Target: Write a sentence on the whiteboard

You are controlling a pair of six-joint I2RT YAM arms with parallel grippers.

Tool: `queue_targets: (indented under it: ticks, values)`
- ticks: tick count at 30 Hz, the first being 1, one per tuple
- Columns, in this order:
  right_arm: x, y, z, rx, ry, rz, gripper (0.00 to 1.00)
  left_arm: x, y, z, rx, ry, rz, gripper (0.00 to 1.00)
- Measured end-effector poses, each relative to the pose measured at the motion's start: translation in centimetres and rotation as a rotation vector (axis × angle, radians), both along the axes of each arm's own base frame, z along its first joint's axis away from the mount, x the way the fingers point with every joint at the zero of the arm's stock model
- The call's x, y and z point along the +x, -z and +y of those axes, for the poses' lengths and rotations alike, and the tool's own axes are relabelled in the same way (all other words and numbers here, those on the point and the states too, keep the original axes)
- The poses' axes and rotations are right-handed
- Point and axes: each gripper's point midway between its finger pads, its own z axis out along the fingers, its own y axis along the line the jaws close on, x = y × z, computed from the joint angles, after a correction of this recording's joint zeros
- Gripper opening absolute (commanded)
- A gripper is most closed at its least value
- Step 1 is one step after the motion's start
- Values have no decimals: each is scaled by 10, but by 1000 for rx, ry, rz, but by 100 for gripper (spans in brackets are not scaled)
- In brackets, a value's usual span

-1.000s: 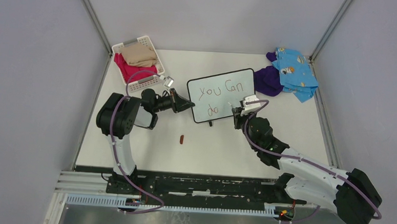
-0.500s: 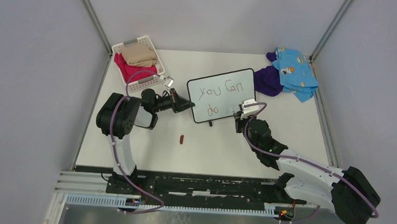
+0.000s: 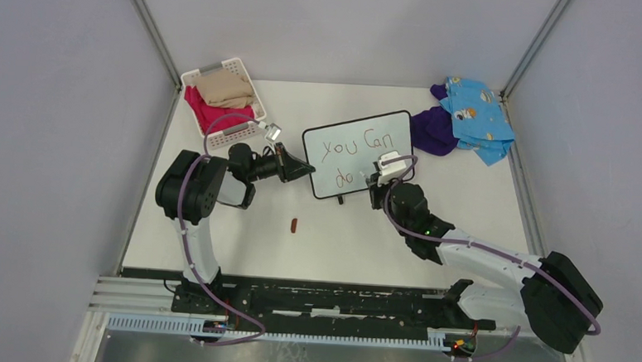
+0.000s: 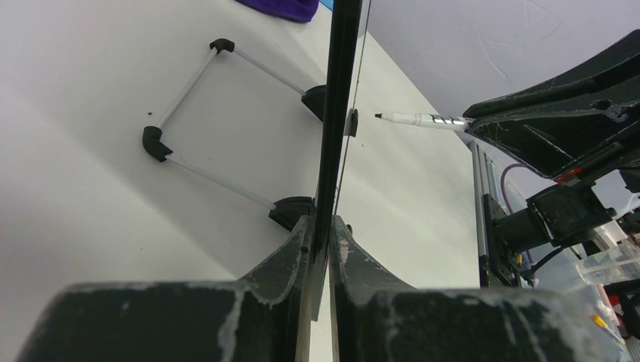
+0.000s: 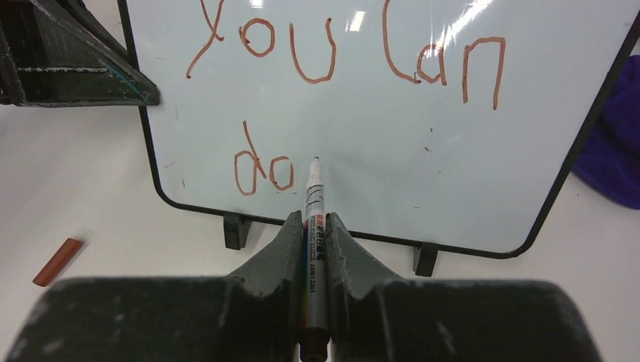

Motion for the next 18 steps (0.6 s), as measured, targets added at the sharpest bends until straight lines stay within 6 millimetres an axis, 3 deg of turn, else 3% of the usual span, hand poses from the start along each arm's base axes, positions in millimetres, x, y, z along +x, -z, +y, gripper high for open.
queue_targets:
  ticks: [18]
  values:
    - [9,-2,10,-3,-2,2,0,0,0,0,1,0,4,12]
